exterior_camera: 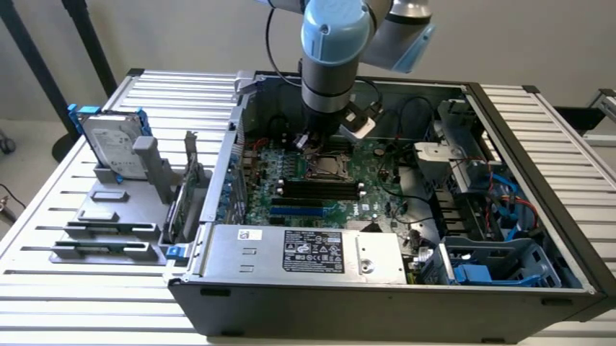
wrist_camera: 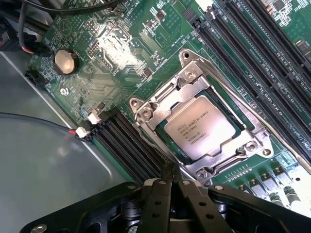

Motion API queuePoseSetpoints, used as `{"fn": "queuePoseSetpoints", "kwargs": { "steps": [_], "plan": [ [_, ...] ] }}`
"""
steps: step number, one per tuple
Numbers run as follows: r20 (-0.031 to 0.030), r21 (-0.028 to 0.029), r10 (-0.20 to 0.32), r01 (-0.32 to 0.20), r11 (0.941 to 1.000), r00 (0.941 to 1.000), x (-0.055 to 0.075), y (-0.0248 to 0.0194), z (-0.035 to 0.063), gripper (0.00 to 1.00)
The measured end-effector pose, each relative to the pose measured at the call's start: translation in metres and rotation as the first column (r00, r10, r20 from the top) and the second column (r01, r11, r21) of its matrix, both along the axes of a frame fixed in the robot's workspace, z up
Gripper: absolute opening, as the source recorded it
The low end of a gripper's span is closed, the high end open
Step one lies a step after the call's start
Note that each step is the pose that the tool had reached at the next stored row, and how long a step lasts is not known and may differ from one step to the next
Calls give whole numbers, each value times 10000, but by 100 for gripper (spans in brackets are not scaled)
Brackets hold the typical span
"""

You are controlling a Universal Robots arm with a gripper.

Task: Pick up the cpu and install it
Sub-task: 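Install the first cpu locking lever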

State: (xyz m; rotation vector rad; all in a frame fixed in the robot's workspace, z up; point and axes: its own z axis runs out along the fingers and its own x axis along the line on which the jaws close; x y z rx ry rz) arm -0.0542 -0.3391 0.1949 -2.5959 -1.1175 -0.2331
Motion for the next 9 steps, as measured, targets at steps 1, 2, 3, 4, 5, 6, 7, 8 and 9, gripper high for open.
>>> {"fn": "queuePoseSetpoints", "kwargs": {
  "steps": [1,2,3,4,5,6,7,8,9],
  "plan": [
    [0,-3,1,-1,10000,10000,5,0,-1,11],
    [2,-9,0,0,10000,10000,7,0,-2,11],
    [2,-15,-1,1,10000,10000,9,1,-2,11],
    [1,-23,-1,1,10000,10000,10,1,-3,11],
    [1,-31,-1,1,10000,10000,11,0,-3,11],
    [1,-40,-1,1,10000,10000,12,0,-3,11],
    [1,-49,0,0,10000,10000,12,1,-3,11],
    [1,-58,0,0,10000,10000,13,1,-3,11],
    [1,-69,1,-1,10000,10000,13,1,-3,11]
  ]
}}
